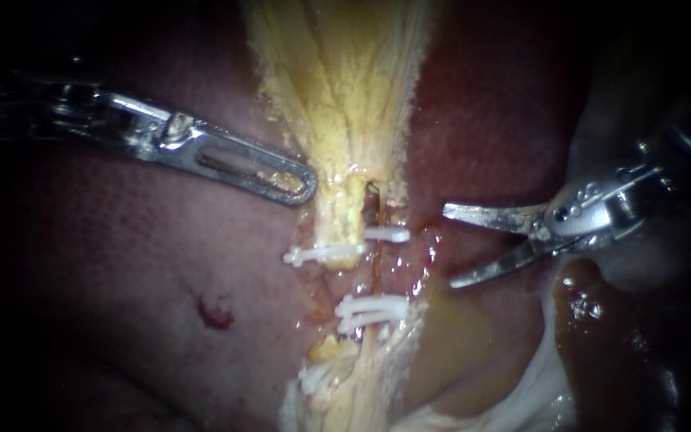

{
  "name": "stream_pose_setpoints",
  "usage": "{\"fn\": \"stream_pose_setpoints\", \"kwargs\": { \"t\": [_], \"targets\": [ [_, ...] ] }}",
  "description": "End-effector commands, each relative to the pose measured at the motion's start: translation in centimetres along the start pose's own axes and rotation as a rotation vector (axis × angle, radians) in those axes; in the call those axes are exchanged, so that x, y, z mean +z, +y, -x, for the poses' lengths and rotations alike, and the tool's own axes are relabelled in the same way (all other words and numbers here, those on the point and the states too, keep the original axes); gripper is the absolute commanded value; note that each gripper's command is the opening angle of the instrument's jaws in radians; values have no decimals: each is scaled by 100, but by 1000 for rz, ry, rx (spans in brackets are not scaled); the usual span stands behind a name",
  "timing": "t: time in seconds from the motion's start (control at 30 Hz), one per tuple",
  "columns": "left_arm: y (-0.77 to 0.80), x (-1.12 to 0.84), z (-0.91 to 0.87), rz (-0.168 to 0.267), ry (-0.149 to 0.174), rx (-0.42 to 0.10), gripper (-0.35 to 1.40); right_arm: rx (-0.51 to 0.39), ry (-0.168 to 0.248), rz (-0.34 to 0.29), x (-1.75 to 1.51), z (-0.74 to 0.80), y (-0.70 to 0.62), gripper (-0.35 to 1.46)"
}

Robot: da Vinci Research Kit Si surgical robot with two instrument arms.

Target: Go to the cutting position right tube

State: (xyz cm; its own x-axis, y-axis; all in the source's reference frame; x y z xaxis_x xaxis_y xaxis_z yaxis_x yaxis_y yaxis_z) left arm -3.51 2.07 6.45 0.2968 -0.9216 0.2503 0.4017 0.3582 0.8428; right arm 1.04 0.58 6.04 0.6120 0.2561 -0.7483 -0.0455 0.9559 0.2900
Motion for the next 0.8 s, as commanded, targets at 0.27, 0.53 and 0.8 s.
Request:
{"fn": "stream_pose_setpoints", "kwargs": {
  "t": [0.27,0.53,0.8],
  "targets": [
    [-8,-63,6,12,-17,-6,-35,-1,6,-20,4,-1,-2,145],
    [-12,-87,10,21,-39,-14,-35,-2,14,-48,10,-2,-4,145],
    [-12,-87,10,21,-39,-14,-35,28,25,-139,44,14,-21,145]
  ]
}}
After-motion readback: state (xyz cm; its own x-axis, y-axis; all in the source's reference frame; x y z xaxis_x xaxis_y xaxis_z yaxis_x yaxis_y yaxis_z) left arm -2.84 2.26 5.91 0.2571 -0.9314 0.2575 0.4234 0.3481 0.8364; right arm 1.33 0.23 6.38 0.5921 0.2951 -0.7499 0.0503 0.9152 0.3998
